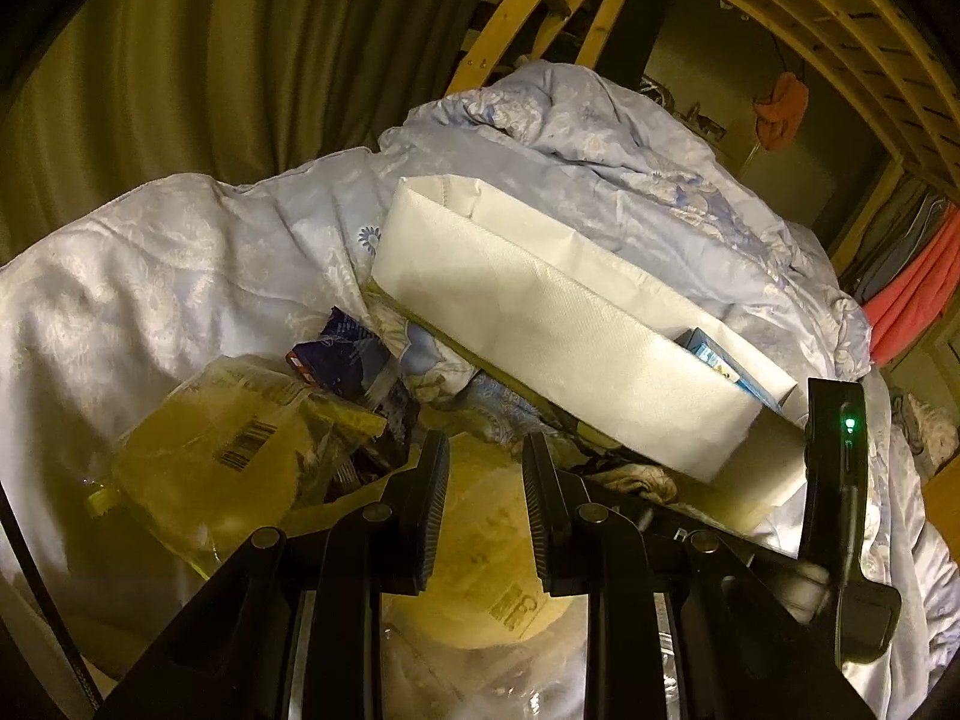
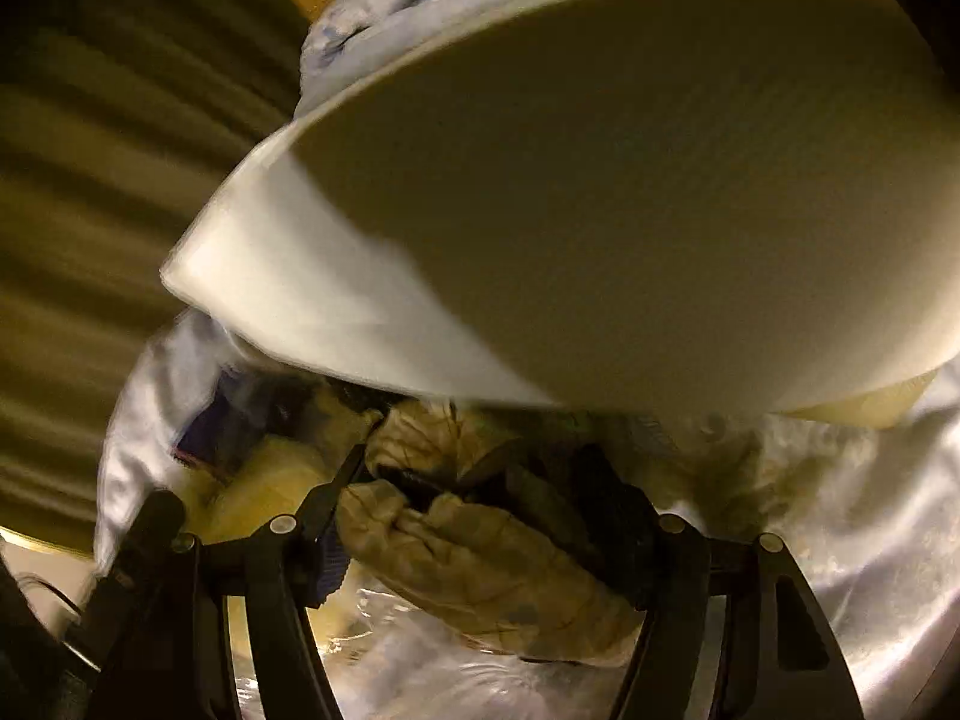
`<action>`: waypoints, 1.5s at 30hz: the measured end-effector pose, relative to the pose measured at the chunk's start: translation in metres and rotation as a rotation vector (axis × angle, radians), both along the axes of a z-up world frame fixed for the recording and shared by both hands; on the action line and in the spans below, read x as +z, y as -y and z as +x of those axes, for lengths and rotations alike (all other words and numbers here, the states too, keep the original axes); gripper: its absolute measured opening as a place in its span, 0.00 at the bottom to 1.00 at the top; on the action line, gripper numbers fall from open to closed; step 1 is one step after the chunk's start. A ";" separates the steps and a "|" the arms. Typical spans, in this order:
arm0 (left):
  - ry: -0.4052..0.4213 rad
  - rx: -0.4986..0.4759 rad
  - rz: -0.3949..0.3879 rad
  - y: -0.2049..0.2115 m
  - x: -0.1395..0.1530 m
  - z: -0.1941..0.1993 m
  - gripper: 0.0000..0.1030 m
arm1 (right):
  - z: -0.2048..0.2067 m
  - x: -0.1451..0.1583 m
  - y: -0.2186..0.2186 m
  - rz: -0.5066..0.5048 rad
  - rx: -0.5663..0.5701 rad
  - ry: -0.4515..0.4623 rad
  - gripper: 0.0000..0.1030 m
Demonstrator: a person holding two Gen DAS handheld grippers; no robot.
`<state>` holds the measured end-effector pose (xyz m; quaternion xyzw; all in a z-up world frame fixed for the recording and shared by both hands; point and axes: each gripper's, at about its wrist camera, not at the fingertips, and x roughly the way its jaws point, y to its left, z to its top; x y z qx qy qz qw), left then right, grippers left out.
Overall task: Organize objects
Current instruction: 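Grasp the beige plaid pouch on the duvet with the right gripper, then lift the plaid pouch over the white tray and release it inside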
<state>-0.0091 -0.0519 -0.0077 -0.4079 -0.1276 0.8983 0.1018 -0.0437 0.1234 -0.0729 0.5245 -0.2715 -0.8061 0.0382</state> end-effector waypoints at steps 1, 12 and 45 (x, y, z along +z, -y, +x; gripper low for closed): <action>0.002 0.000 0.001 0.000 0.000 0.000 0.23 | 0.001 0.001 0.002 0.018 0.013 -0.002 0.59; -0.003 -0.001 0.032 0.003 0.004 0.002 0.23 | 0.032 0.037 -0.001 0.068 0.049 -0.056 0.44; -0.073 -0.008 0.055 0.007 0.017 0.006 0.23 | 0.048 0.152 -0.040 -0.034 -0.044 -0.380 0.43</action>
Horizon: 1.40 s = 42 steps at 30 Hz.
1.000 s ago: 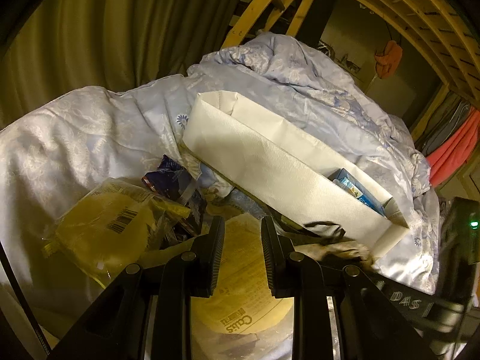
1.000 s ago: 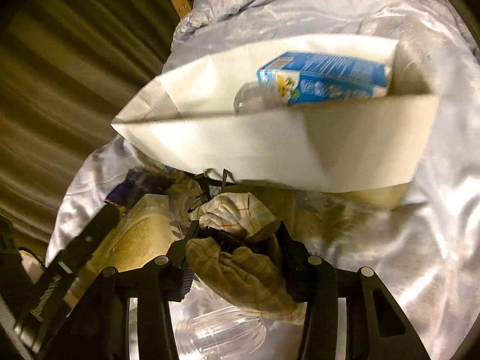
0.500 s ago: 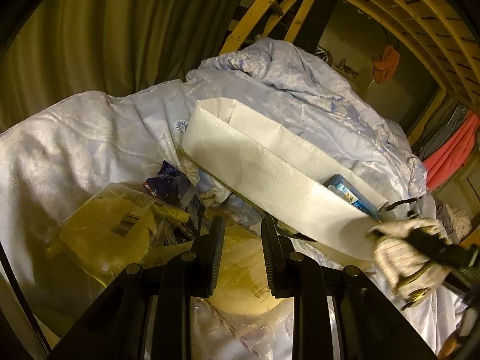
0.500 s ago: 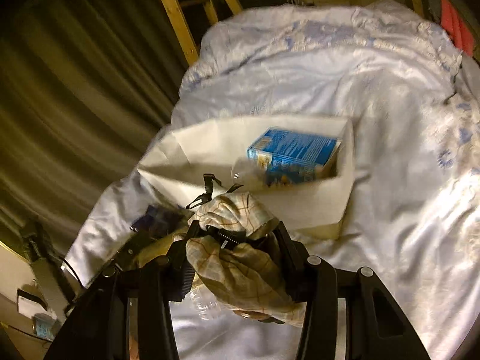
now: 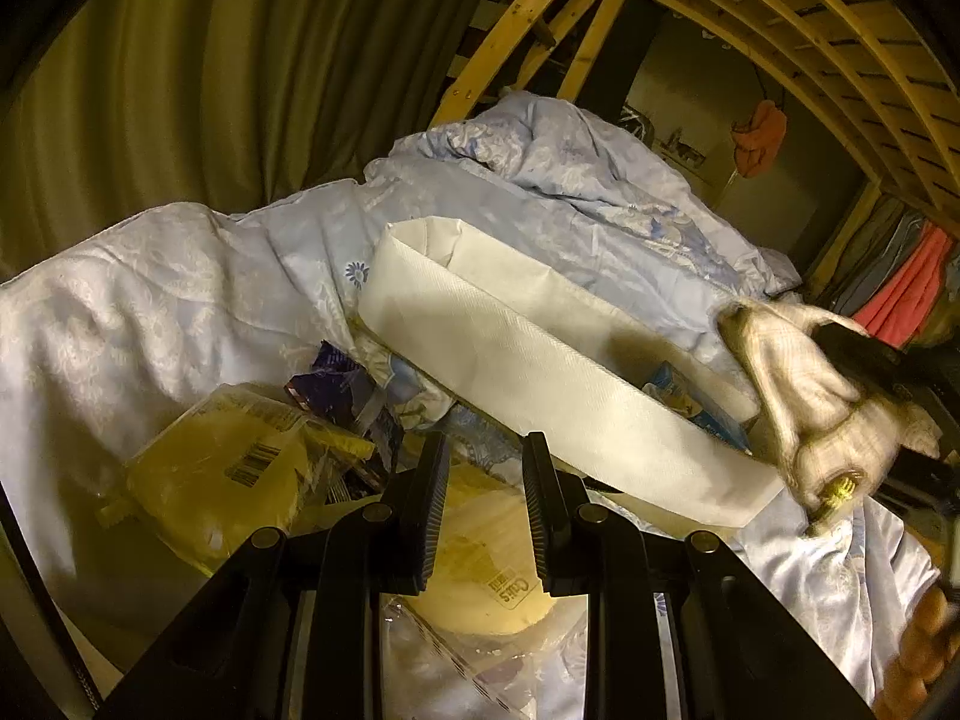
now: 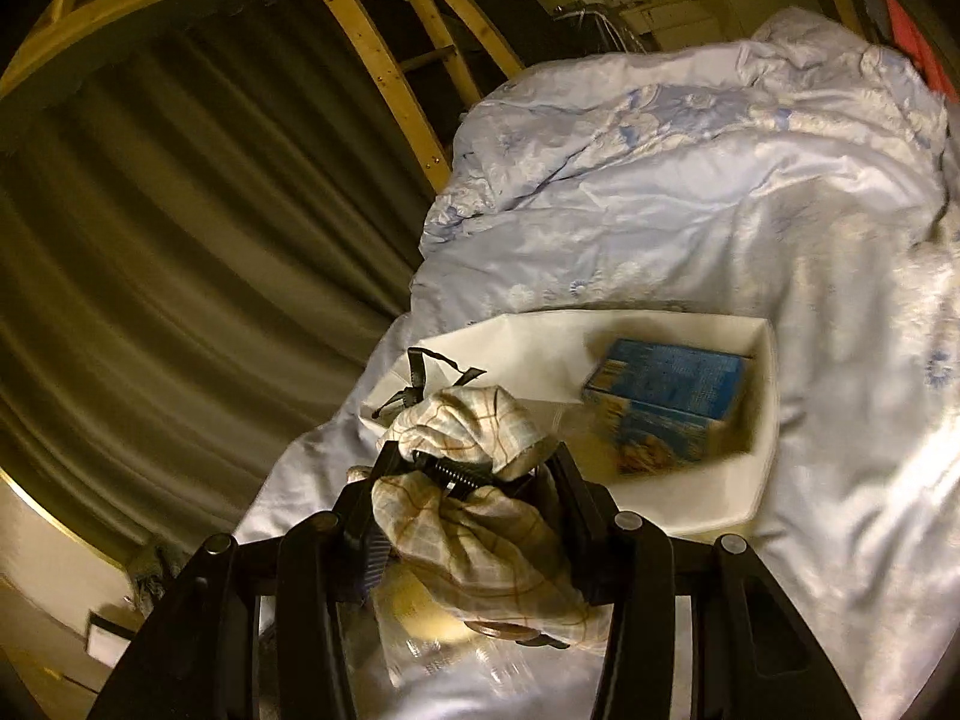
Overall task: Organize objects
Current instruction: 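Lift the plaid pouch over the white tray and release it inside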
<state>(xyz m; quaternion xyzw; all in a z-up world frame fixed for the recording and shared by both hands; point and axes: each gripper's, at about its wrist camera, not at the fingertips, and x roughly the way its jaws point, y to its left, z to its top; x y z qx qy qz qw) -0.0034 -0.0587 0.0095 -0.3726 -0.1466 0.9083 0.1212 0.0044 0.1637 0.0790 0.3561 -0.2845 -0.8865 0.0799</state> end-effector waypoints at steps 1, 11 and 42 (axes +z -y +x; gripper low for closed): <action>-0.003 -0.001 0.003 0.000 0.001 0.000 0.23 | -0.010 -0.004 0.000 -0.025 0.002 0.011 0.43; -0.062 0.000 0.032 -0.005 0.024 -0.017 0.23 | -0.055 -0.023 0.006 -0.074 -0.002 -0.033 0.43; 0.015 0.002 -0.034 -0.013 0.000 -0.009 0.23 | -0.034 -0.036 0.045 0.095 0.029 0.018 0.62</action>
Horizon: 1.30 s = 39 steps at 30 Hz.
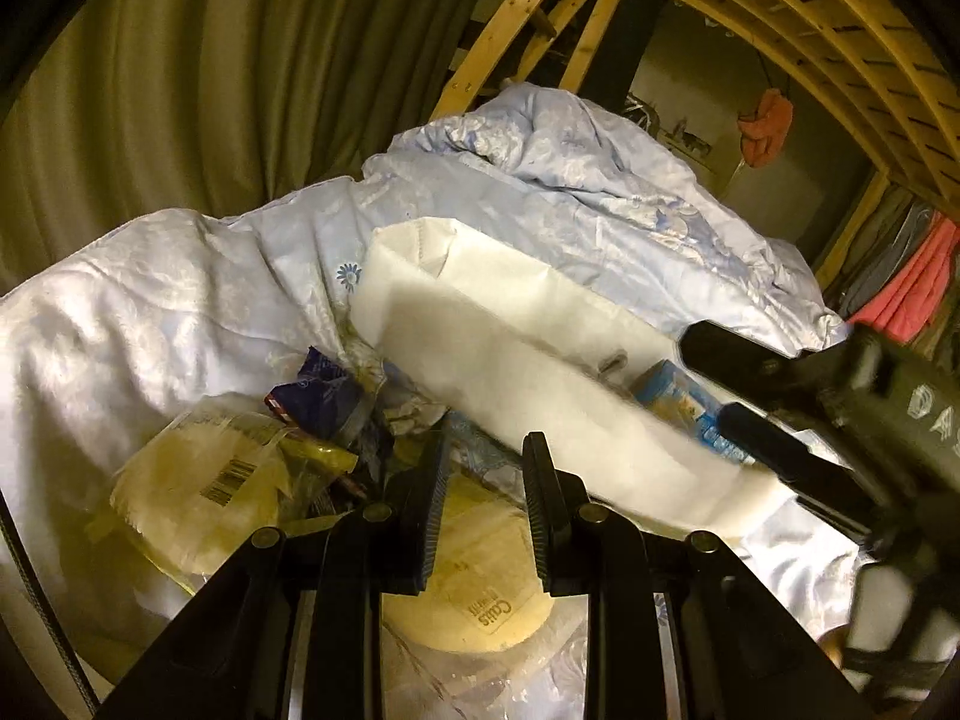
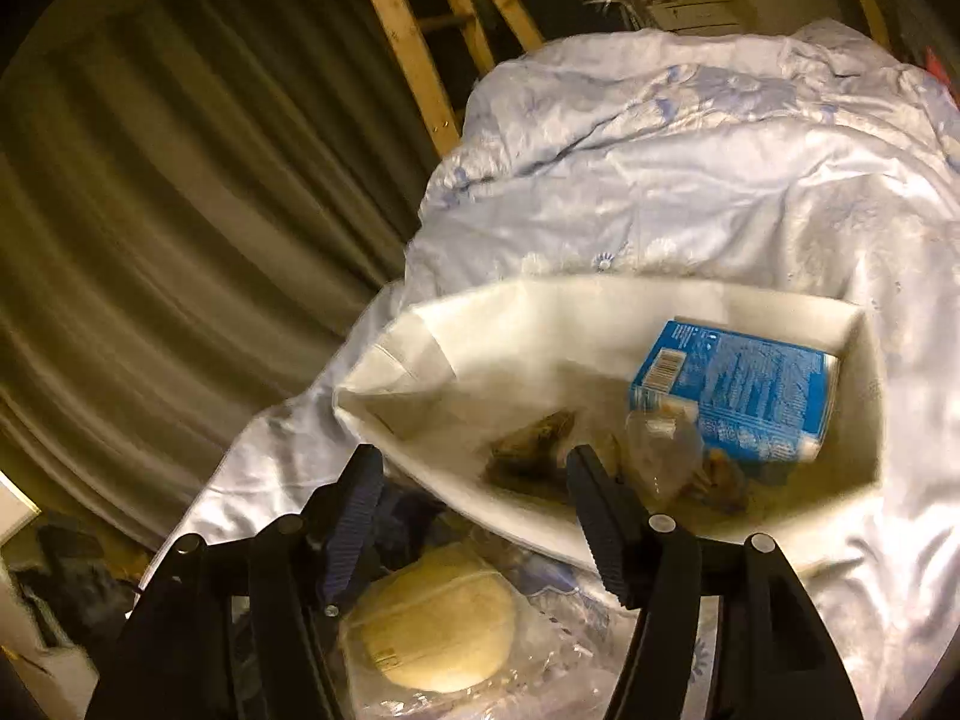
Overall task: Organize objects
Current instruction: 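Lift the plaid pouch over the white tray and release it inside, then grasp the clear plastic container with the right gripper and lift it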
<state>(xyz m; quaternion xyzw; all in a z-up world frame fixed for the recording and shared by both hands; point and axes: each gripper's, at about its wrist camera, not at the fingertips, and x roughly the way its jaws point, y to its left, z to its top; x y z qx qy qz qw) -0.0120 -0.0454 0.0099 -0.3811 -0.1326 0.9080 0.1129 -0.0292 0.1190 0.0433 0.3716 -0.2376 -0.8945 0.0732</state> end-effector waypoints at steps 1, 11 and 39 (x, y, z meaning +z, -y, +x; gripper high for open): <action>-0.001 -0.002 0.000 0.001 0.000 0.001 0.23 | 0.002 0.003 -0.002 -0.008 -0.009 0.004 0.64; 0.030 0.006 -0.014 0.008 0.003 0.005 0.23 | 0.016 -0.003 -0.011 0.021 0.186 0.325 0.64; 0.064 -0.024 -0.043 0.002 -0.003 0.003 0.23 | 0.019 -0.092 -0.006 -0.070 0.460 0.541 0.62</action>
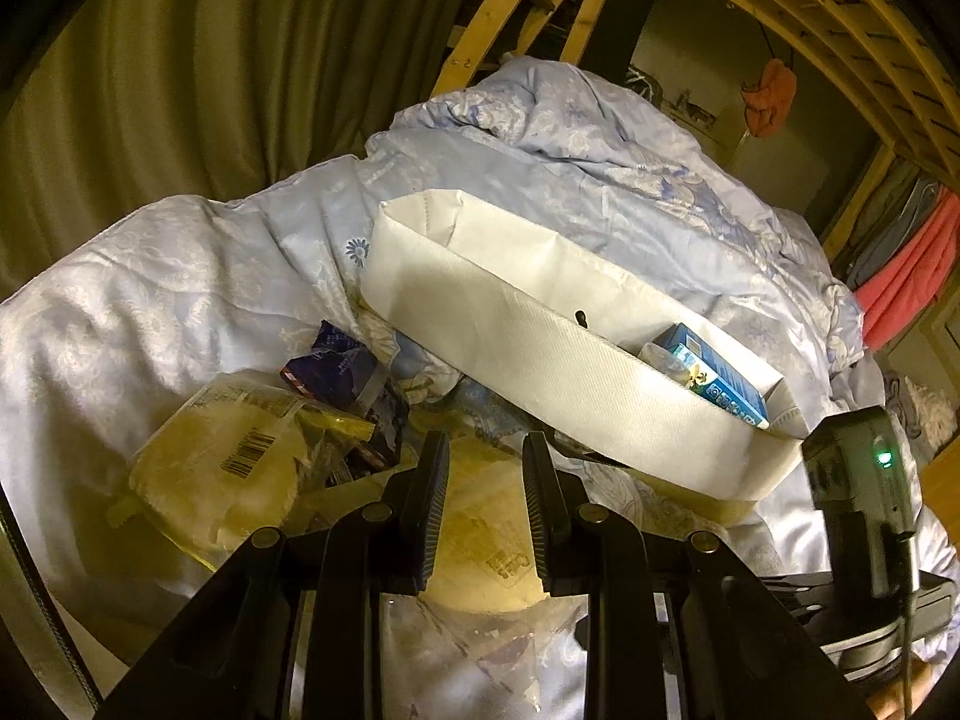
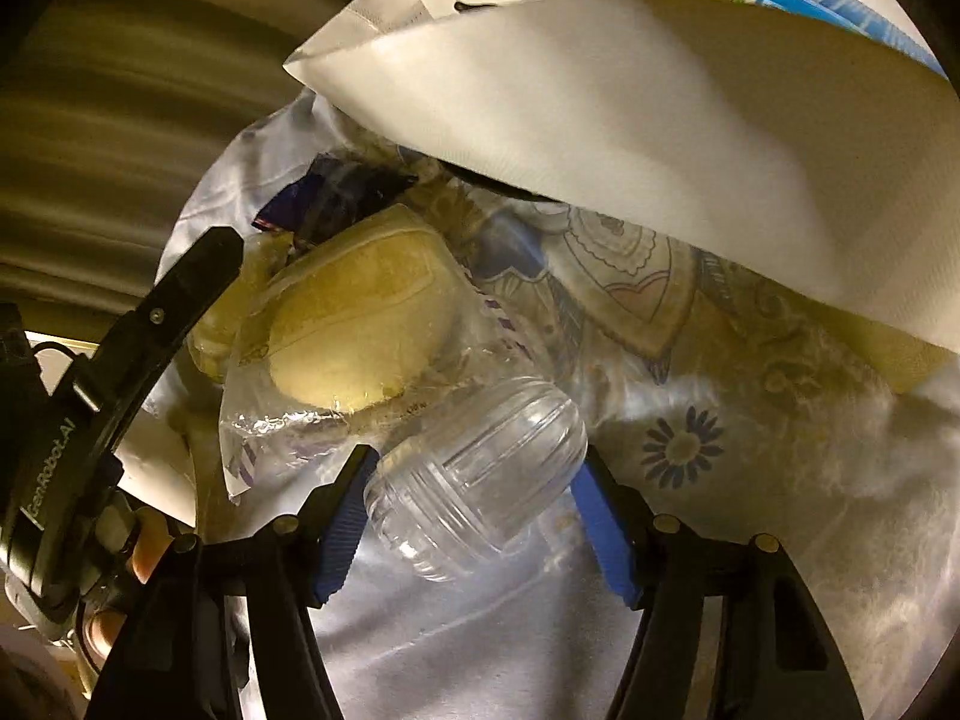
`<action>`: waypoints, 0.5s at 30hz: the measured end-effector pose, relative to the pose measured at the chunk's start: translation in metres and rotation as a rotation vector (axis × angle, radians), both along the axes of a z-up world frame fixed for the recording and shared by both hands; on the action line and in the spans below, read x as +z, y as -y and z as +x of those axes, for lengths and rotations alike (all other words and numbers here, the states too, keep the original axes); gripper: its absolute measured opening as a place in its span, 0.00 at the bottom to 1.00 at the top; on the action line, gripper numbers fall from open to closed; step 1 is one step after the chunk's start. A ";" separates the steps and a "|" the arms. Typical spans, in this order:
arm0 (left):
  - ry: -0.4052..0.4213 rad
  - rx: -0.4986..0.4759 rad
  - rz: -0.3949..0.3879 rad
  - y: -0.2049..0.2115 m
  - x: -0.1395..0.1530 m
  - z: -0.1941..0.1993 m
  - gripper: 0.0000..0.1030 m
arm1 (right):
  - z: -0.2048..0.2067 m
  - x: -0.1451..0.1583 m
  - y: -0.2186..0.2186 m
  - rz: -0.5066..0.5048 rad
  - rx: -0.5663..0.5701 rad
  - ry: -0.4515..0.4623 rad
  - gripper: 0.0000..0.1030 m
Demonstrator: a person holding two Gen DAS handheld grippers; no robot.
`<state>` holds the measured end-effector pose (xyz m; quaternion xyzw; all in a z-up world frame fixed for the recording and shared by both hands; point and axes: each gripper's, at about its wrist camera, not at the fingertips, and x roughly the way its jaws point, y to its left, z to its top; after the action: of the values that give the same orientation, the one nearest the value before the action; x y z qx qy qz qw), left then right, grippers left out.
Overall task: Organize objects
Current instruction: 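Grasp the clear plastic container with the right gripper and lift it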
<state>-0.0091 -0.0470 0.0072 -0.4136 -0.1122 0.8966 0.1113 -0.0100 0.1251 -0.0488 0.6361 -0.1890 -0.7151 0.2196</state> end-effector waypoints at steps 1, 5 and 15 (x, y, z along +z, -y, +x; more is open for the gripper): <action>0.000 0.000 0.000 0.000 0.000 0.000 0.23 | 0.000 0.004 0.000 0.001 -0.004 -0.012 0.62; 0.000 0.000 0.000 0.000 0.000 0.000 0.23 | 0.001 0.022 -0.008 -0.046 -0.018 -0.077 0.62; -0.005 -0.003 -0.007 0.000 0.000 0.001 0.23 | 0.009 0.063 -0.033 -0.244 -0.077 -0.211 0.62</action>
<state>-0.0086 -0.0469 0.0068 -0.4118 -0.1085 0.8979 0.1114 -0.0007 0.1577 0.0143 0.5183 -0.2747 -0.7575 0.2863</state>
